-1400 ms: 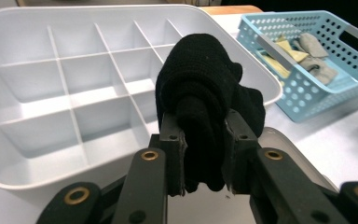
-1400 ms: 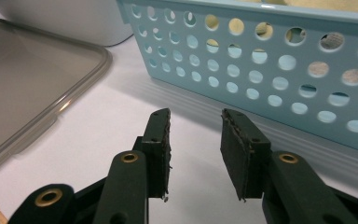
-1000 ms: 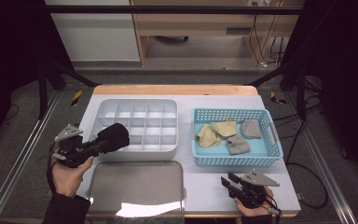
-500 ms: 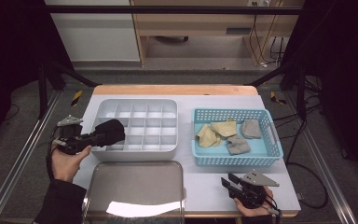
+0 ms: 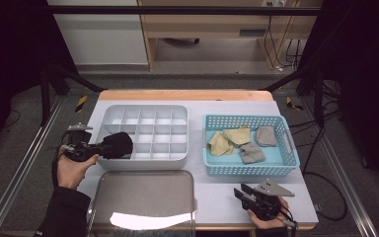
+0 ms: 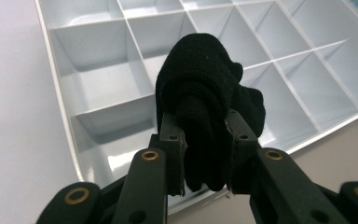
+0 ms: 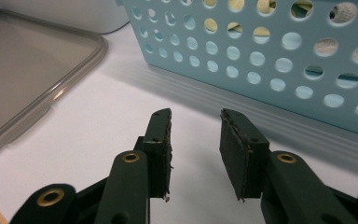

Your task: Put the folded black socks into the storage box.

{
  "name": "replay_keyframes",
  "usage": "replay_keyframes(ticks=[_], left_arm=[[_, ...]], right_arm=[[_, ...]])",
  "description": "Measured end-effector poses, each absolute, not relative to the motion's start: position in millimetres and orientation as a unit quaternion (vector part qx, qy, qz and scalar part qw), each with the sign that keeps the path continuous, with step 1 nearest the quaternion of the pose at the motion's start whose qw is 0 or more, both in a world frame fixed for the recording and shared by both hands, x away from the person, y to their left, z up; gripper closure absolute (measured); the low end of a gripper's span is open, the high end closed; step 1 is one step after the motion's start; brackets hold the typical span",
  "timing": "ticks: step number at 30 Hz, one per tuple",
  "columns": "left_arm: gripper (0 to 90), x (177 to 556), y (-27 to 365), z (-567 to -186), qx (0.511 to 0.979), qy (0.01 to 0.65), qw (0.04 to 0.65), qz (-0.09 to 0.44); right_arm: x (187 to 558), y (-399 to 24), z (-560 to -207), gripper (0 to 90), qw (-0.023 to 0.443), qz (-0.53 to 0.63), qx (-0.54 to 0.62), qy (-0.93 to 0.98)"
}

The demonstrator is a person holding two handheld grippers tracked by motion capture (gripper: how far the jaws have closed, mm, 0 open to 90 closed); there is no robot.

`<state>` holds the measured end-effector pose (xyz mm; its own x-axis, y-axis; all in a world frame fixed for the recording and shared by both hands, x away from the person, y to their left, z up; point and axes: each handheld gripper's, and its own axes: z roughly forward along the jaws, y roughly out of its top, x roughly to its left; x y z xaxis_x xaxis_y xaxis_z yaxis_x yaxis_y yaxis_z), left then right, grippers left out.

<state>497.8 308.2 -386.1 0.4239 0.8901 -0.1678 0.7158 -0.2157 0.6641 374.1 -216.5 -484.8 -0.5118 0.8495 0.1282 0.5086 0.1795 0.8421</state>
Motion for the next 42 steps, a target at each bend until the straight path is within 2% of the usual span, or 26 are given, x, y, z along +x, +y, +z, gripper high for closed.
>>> replay_keyframes(ticks=[18,33,39,42], left_arm=[[72.0,504.0,281.8,-388.2,0.81,0.493,0.267,0.172],[72.8,514.8,254.3,-402.0,0.84,0.472,0.224,0.144],[71.6,512.7,258.2,-405.3,0.831,0.478,0.248,0.139],[65.3,507.5,261.9,-402.5,0.822,0.482,0.266,0.145]], right_arm=[[375.3,-215.0,-486.9,64.7,0.184,0.446,0.457,0.747],[375.0,-214.4,-487.4,65.1,0.179,0.447,0.456,0.748],[375.2,-213.8,-487.9,65.0,0.18,0.446,0.454,0.75],[375.1,-213.1,-487.9,64.7,0.179,0.446,0.454,0.751]])
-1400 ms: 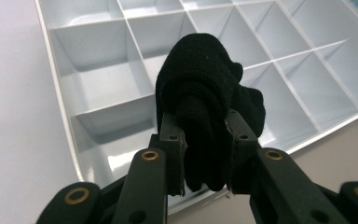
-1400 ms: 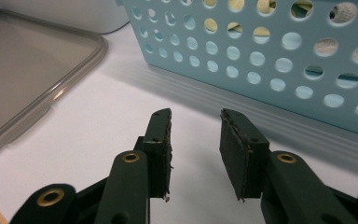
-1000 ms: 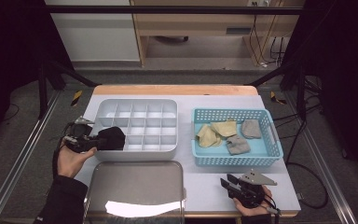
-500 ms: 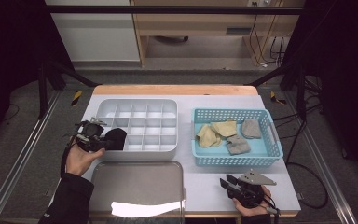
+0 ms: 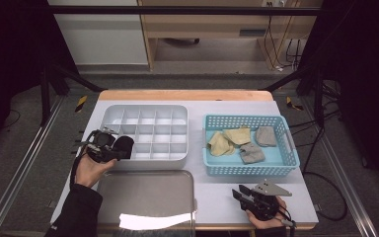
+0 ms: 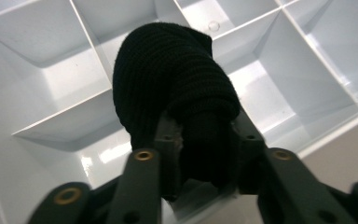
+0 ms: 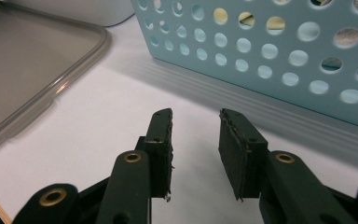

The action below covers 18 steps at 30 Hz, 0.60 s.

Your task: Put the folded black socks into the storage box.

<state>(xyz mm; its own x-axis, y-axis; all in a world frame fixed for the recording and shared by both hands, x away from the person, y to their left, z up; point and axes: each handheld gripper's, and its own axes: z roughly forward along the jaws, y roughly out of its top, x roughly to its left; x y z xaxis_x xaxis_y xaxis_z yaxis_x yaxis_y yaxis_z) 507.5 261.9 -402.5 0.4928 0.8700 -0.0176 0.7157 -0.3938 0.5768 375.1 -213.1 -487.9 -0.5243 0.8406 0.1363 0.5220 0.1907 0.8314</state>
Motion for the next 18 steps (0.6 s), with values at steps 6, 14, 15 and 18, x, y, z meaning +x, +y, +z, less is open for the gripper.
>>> replay_keyframes(ticks=[6,14,15,18], left_arm=[[50.2,501.9,267.1,-385.6,0.803,0.484,0.3,0.174],[68.5,513.4,260.6,-391.8,0.788,0.513,0.301,0.16],[69.9,513.7,260.3,-393.7,0.79,0.514,0.295,0.157],[72.1,512.8,258.6,-401.0,0.803,0.508,0.276,0.147]], right_arm=[[374.8,-213.6,-487.7,64.6,0.179,0.446,0.455,0.75],[374.6,-214.4,-487.6,65.1,0.18,0.448,0.453,0.75],[374.5,-214.4,-487.5,65.2,0.18,0.448,0.453,0.75],[374.5,-214.2,-487.7,65.4,0.18,0.446,0.453,0.751]])
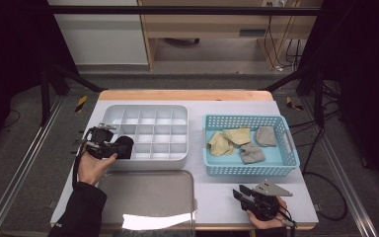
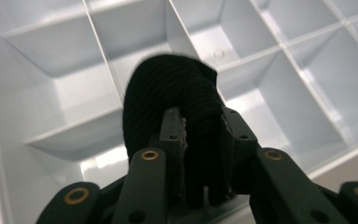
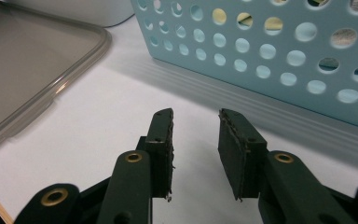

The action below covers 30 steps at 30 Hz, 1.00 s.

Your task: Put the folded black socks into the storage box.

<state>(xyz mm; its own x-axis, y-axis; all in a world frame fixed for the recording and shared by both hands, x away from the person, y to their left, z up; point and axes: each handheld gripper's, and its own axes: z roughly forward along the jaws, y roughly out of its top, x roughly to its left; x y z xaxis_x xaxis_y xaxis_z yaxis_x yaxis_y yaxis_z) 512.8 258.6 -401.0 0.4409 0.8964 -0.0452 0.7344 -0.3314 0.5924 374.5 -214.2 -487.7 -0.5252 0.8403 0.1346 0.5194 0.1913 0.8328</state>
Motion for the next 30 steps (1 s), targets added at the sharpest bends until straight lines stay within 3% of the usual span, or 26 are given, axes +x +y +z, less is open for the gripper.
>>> replay_keyframes(ticks=[9,15,20,30], left_arm=[[70.6,510.2,259.6,-409.2,0.815,0.494,0.272,0.13],[54.5,500.4,267.5,-388.2,0.798,0.494,0.31,0.152],[61.7,511.0,264.5,-385.7,0.791,0.504,0.302,0.172],[84.9,523.4,252.5,-410.8,0.81,0.51,0.251,0.141]], right_arm=[[374.7,-212.9,-488.1,65.5,0.178,0.444,0.452,0.753],[374.5,-213.3,-488.0,65.4,0.178,0.445,0.453,0.752],[374.6,-213.0,-487.9,65.8,0.179,0.445,0.451,0.753],[374.2,-212.9,-487.8,67.0,0.18,0.444,0.447,0.755]])
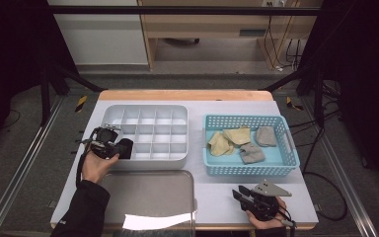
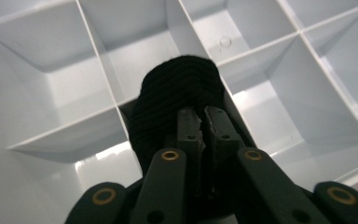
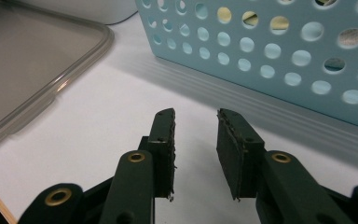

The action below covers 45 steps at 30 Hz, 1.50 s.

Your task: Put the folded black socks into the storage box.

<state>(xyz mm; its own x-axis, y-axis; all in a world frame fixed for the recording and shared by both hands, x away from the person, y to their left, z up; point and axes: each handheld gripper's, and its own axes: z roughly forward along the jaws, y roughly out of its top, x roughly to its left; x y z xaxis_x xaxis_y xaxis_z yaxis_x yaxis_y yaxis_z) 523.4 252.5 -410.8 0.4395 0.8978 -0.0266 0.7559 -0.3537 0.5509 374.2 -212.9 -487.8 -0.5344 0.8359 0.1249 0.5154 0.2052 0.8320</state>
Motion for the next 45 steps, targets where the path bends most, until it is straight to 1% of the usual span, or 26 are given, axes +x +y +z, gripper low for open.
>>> replay_keyframes(ticks=[5,10,15,18,20,22,24,25,26,31,33,39,45], left_arm=[[85.5,526.3,250.4,-417.4,0.819,0.503,0.239,0.134],[85.2,527.1,253.2,-418.5,0.817,0.504,0.247,0.128],[85.3,528.3,248.8,-420.9,0.821,0.501,0.235,0.136],[84.5,525.3,250.9,-420.9,0.819,0.498,0.248,0.143],[80.8,520.4,254.5,-417.7,0.813,0.495,0.27,0.147],[71.8,515.2,258.6,-413.2,0.805,0.492,0.292,0.156],[66.2,507.9,263.6,-406.2,0.794,0.488,0.322,0.166],[64.0,501.4,266.8,-400.8,0.784,0.486,0.347,0.171],[61.6,499.0,267.7,-399.0,0.782,0.484,0.353,0.175],[54.2,471.3,270.0,-387.2,0.755,0.472,0.407,0.203],[50.7,461.5,267.5,-387.0,0.749,0.468,0.42,0.208],[46.7,432.7,254.7,-395.6,0.738,0.455,0.443,0.229],[45.1,408.1,248.9,-405.6,0.724,0.456,0.463,0.231]], right_arm=[[374.4,-212.5,-488.1,67.1,0.178,0.444,0.448,0.755],[374.4,-211.9,-488.2,67.3,0.18,0.444,0.446,0.756],[374.4,-211.1,-488.1,67.3,0.179,0.444,0.446,0.756],[374.4,-211.8,-488.3,67.3,0.179,0.445,0.446,0.756],[374.3,-211.8,-487.8,67.2,0.178,0.446,0.447,0.755],[374.2,-212.0,-487.4,67.1,0.177,0.447,0.449,0.753],[374.7,-212.7,-487.7,66.8,0.178,0.447,0.45,0.752],[374.6,-212.9,-487.6,66.7,0.177,0.448,0.45,0.752],[374.2,-213.4,-487.1,66.3,0.178,0.449,0.451,0.751],[373.5,-215.5,-485.0,65.8,0.186,0.452,0.454,0.745],[373.0,-216.1,-484.2,65.4,0.188,0.454,0.454,0.743],[371.9,-217.3,-482.2,62.7,0.196,0.457,0.457,0.737],[370.6,-220.9,-478.4,61.6,0.197,0.469,0.454,0.732]])
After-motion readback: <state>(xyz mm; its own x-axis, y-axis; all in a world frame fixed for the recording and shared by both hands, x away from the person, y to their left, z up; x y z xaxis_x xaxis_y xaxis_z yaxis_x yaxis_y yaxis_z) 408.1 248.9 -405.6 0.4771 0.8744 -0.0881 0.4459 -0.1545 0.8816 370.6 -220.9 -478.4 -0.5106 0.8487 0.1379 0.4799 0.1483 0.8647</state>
